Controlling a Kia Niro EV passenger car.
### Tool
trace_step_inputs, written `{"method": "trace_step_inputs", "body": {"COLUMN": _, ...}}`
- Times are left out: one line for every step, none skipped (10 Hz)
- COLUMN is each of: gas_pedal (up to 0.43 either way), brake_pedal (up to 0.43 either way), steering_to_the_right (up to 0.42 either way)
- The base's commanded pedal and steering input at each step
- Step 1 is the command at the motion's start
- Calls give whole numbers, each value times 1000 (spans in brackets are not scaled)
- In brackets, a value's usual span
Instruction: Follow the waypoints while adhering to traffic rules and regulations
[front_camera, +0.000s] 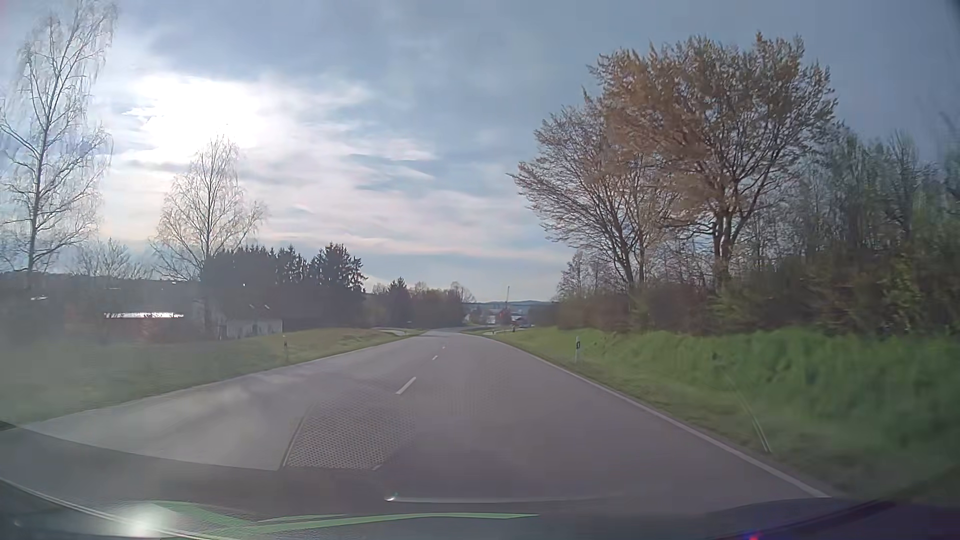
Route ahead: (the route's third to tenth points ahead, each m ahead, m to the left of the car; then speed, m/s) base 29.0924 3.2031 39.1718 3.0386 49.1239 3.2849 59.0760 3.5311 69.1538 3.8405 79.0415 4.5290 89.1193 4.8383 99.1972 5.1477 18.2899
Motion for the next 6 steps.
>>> {"method": "trace_step_inputs", "body": {"gas_pedal": 110, "brake_pedal": 0, "steering_to_the_right": -5}}
{"method": "trace_step_inputs", "body": {"gas_pedal": 110, "brake_pedal": 0, "steering_to_the_right": -3}}
{"method": "trace_step_inputs", "body": {"gas_pedal": 110, "brake_pedal": 0, "steering_to_the_right": -2}}
{"method": "trace_step_inputs", "body": {"gas_pedal": 110, "brake_pedal": 0, "steering_to_the_right": -2}}
{"method": "trace_step_inputs", "body": {"gas_pedal": 110, "brake_pedal": 0, "steering_to_the_right": -1}}
{"method": "trace_step_inputs", "body": {"gas_pedal": 110, "brake_pedal": 0, "steering_to_the_right": -1}}
